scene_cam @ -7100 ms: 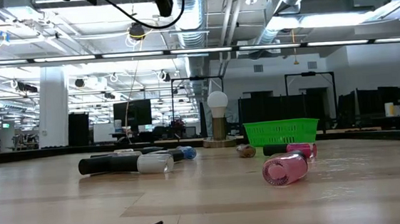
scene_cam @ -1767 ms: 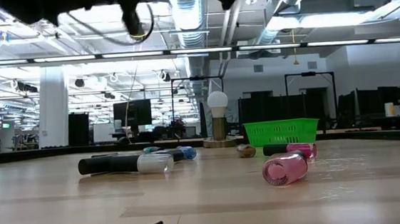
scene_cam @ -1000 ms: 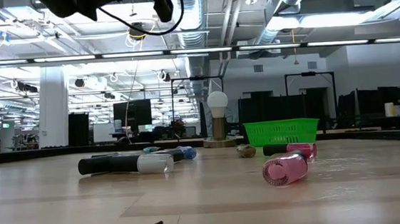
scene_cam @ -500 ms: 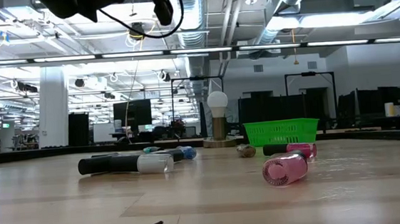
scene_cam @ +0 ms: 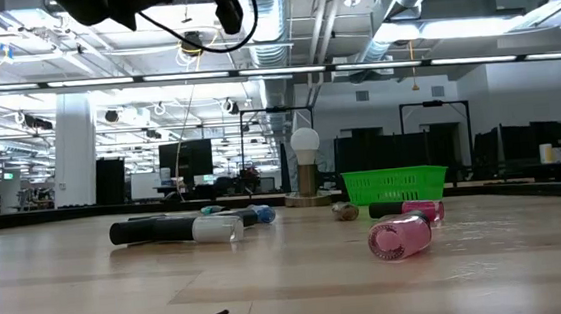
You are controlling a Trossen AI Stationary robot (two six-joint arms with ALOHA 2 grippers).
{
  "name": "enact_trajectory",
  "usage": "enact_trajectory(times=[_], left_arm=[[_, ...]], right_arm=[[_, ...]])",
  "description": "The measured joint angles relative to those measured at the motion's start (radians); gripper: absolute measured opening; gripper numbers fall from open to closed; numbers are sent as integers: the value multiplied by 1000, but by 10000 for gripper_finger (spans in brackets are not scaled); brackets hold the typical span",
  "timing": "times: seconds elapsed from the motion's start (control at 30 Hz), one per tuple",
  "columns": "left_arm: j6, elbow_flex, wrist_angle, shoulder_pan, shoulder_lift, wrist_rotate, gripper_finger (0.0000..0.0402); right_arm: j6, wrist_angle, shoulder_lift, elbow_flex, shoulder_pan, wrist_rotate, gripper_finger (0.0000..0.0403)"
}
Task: Pick & Place Nail Polish
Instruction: Put the top transparent nail polish bottle into the green bin
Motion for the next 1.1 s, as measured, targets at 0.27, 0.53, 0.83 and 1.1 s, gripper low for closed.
enact_trajectory(times=[0.27, 0.53, 0.83, 1.1], left_arm=[[-8, -2, 1, 0, 0, 0, 117], [-16, -2, 5, 3, -1, -47, 166], [-13, 0, -103, 1, -2, -43, 215], [-12, -3, -202, 1, -2, -53, 203]], right_arm=[[12, -18, -1, 1, 1, 34, 48], [77, -52, -39, 0, -47, 59, 48], [62, -319, -206, 0, -156, 261, 48], [87, -796, -207, 0, -302, 579, 48]])
